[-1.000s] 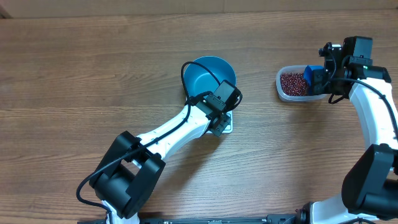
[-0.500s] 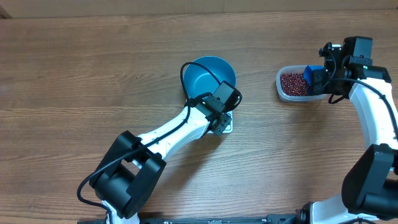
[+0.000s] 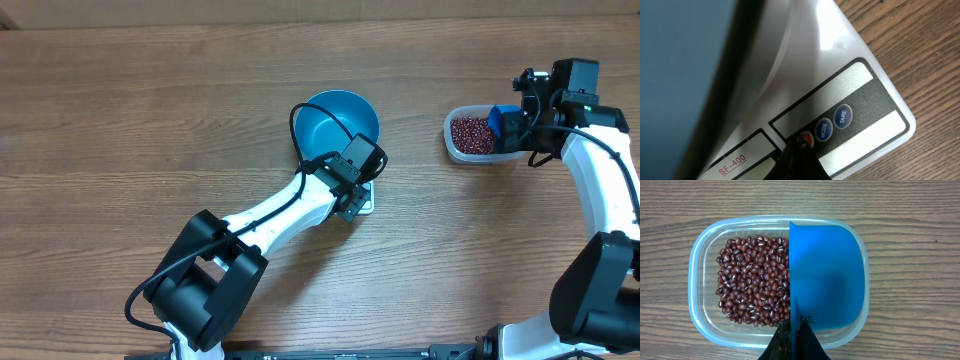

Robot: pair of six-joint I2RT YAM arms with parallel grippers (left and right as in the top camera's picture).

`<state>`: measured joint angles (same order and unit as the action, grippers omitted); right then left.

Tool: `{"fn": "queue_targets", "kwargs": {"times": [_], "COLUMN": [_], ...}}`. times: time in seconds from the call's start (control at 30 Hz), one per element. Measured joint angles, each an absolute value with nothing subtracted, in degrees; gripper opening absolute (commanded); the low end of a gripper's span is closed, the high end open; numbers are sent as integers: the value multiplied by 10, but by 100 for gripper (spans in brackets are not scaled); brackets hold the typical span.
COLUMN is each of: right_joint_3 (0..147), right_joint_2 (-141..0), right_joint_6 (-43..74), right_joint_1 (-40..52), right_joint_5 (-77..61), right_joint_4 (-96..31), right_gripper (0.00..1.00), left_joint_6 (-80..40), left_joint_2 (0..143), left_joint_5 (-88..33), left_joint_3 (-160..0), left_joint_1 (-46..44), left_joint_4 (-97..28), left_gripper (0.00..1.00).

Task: Scoop item into bowl and weigh 150g on scale

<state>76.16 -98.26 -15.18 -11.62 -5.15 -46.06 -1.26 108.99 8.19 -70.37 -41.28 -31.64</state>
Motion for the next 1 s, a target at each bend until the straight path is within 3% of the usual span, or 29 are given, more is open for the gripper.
{"fn": "queue_targets", "kwargs": {"times": [1.0], "right_joint_3": [762], "right_joint_2": [-983], "right_joint_6": [-152], "right_joint_1": [-116], "right_joint_5": [-51], "right_joint_4": [-461], "right_gripper": [4], "left_joint_6": [2], "left_joint_2": [1103], "left_joint_5": [91], "left_joint_3": [-703], "left_joint_1": [-420], "left_joint_4": [-313], "left_gripper": [4]}}
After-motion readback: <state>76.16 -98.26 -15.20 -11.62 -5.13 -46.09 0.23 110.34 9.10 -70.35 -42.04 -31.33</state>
